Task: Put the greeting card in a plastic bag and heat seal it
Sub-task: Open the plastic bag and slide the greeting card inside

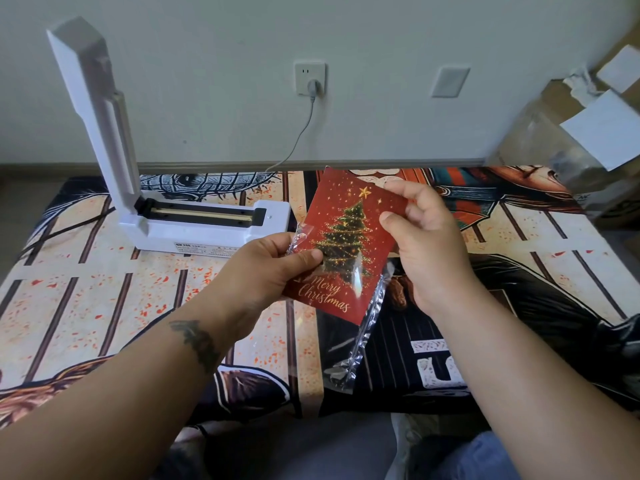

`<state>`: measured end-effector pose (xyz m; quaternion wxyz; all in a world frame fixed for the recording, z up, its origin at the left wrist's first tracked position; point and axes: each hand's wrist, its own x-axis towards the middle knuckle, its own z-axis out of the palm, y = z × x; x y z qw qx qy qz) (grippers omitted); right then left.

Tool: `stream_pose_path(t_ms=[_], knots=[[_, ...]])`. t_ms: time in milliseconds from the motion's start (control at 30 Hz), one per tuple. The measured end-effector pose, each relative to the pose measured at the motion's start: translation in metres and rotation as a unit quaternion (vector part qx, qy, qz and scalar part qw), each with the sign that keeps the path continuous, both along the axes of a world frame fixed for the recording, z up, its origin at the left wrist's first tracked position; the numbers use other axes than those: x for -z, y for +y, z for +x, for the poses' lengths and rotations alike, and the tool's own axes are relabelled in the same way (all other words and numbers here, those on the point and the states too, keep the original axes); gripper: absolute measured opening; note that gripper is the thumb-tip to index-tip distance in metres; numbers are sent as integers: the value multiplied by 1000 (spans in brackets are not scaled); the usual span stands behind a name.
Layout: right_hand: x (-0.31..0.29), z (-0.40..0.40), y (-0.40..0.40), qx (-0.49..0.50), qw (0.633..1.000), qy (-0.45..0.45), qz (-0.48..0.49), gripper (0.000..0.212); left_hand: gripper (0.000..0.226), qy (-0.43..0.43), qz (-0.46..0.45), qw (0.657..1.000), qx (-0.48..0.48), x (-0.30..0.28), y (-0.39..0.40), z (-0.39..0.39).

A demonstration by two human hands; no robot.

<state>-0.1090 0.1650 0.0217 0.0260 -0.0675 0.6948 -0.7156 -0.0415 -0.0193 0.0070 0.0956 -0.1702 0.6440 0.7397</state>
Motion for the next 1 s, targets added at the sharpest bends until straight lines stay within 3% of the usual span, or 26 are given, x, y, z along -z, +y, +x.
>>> stream_pose_path(t_ms=[633,800,1000], knots=[[4,4,-3,-34,998,-34,45,30,9,-3,46,999,-17,-7,4,2],[3,7,-4,-48,997,-42,50,15,8,-3,53,998,-26,-8,5,1],[1,8,-3,-96,993,-52,46,37,9,-2,78,996,-38,-11,7,2]])
